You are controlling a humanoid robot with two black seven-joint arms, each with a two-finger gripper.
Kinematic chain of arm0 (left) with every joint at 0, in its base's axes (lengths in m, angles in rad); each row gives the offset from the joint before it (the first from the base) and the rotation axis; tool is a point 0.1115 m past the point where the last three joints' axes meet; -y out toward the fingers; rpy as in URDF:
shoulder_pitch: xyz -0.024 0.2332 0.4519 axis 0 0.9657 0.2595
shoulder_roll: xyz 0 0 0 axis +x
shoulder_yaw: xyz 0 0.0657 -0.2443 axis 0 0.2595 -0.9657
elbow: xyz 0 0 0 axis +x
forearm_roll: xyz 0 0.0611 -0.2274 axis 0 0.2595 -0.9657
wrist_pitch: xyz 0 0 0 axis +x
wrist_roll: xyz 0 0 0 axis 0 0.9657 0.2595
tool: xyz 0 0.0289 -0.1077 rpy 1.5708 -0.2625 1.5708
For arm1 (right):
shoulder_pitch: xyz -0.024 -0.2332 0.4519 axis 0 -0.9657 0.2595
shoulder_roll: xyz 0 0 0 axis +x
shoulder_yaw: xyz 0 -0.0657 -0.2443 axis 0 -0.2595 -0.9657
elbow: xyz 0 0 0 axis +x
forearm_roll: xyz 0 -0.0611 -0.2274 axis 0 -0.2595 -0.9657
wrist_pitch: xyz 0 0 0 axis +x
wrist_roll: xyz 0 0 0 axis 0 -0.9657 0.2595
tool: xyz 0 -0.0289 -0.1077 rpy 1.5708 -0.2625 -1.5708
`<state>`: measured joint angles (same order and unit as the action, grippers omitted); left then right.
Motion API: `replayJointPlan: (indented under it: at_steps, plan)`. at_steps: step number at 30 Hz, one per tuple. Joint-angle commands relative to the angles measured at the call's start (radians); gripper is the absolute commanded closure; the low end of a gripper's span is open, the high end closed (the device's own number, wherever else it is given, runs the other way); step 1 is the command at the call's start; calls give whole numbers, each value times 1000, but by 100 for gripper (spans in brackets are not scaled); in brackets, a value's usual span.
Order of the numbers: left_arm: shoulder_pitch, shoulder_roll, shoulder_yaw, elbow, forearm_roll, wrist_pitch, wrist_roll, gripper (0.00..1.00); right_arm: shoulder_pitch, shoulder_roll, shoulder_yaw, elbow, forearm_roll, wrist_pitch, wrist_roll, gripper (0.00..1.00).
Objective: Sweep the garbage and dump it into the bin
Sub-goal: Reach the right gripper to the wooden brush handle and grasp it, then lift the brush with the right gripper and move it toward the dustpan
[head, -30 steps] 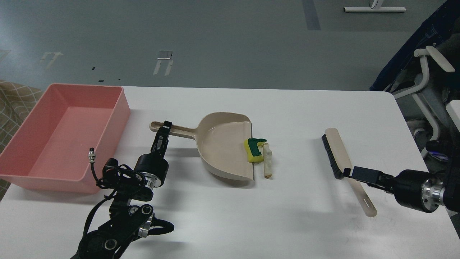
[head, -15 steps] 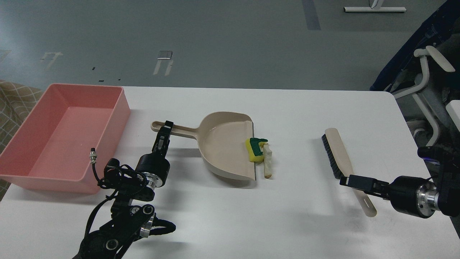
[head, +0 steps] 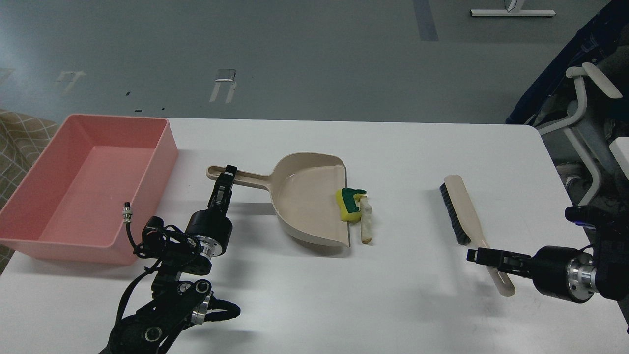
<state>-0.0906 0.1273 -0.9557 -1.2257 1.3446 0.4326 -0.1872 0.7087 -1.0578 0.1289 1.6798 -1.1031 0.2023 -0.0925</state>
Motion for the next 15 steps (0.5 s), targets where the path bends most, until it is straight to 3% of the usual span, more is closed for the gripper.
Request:
replayJointPlan:
  at_steps: [1,13,15]
  plan:
    - [0,2,0,0,-1,0,0,100,0,2,0,0,0,-1,-1,34]
    - [0,2,0,-2,-1,0,0,100,0,2,0,3,0,0,-52,65]
    - [0,2,0,-2,-1,0,0,100,0,2,0,3,0,0,-81,73]
